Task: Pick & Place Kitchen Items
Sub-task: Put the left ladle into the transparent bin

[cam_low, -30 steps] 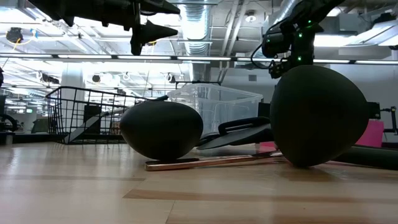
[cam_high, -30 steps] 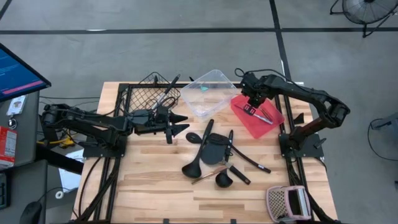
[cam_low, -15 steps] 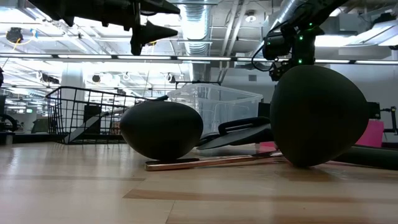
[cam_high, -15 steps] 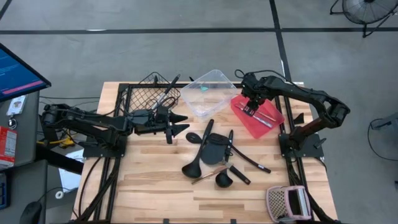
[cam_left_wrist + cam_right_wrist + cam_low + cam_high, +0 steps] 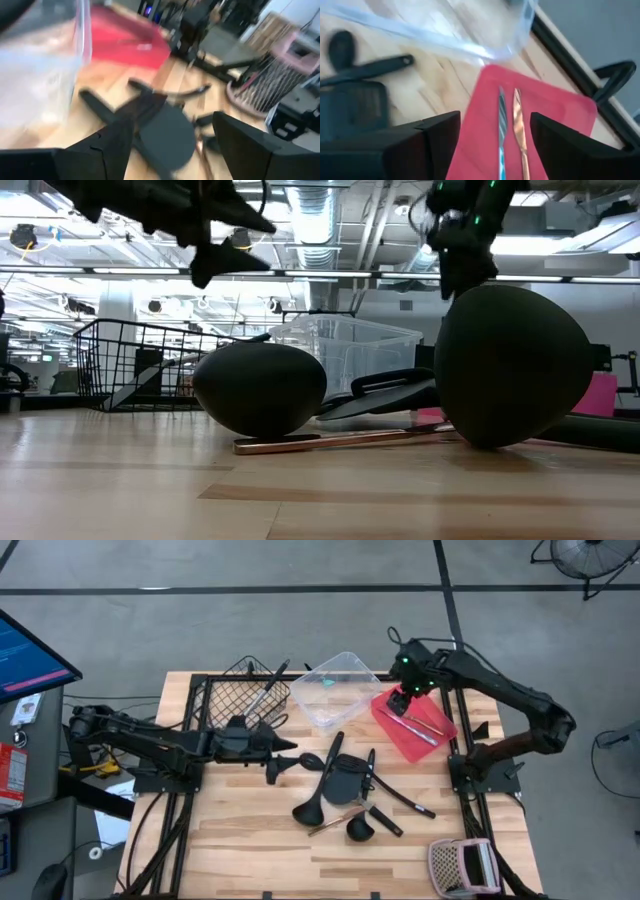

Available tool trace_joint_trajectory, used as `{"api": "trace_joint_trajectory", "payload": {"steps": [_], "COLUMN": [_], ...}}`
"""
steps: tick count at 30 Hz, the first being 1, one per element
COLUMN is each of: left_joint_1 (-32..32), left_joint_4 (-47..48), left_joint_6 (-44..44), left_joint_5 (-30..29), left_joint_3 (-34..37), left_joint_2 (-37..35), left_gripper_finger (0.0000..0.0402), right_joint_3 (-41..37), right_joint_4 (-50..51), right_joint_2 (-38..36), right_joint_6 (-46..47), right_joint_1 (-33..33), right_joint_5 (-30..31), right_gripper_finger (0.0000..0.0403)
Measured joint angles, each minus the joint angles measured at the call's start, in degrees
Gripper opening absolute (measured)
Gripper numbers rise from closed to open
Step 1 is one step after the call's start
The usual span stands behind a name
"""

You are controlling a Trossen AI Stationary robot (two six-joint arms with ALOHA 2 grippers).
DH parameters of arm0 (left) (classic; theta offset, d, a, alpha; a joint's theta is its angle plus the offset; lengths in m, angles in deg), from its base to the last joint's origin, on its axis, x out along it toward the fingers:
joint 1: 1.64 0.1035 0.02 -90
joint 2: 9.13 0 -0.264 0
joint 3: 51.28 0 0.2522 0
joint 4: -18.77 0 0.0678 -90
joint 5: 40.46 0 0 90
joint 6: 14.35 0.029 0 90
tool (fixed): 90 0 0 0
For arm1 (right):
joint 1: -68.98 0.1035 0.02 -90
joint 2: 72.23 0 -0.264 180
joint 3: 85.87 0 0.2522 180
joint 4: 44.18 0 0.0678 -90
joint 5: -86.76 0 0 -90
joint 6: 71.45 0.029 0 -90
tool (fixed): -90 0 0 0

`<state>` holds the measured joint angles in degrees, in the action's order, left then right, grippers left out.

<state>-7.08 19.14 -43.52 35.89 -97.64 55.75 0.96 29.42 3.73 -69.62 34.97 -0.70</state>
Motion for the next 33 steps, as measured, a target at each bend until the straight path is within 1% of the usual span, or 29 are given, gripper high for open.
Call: {"api": "trace_joint_trajectory", "payload": {"steps": [3,6,11,15,21,25,28,33], "left_joint_1": [-0.8,-2.1,-5.3,-6.8,-5.2,-3.3,-2.6,-2.4], "left_joint_4": [3.3,4.9,4.5,4.1,3.8,2.8,2.3,-0.3], "left_joint_6": [-4.3,-8.0,-11.6,-13.5,-15.5,-20.5,-22.5,-22.6], "left_joint_5": [-0.6,-0.6,1.2,1.3,0.3,0.2,0.1,0.1], "left_joint_3": [0.0,0.0,-0.5,-3.3,-8.2,-9.6,-10.3,-11.1], "left_joint_2": [0.4,2.5,9.0,15.1,24.2,29.3,31.9,34.3], "left_gripper_finger": [0.025,0.0249,0.0249,0.0249,0.0249,0.0249,0.0249,0.0249], "right_joint_3": [1.4,1.9,1.9,1.8,1.8,1.8,1.8,1.8], "right_joint_4": [0.7,0.5,1.1,1.7,2.6,3.3,3.3,3.4], "right_joint_2": [-3.0,-6.1,-9.3,-10.5,-10.4,-10.3,-10.3,-10.4], "right_joint_6": [1.4,2.6,4.8,5.3,5.3,5.3,5.3,5.3], "right_joint_1": [1.5,2.8,4.5,5.6,7.1,8.2,9.2,10.5], "right_joint_5": [-0.1,-0.1,0.0,0.0,0.0,0.0,0.0,0.0], "right_gripper_finger": [0.0231,0.0229,0.0228,0.0228,0.0227,0.0227,0.0227,0.0227]}}
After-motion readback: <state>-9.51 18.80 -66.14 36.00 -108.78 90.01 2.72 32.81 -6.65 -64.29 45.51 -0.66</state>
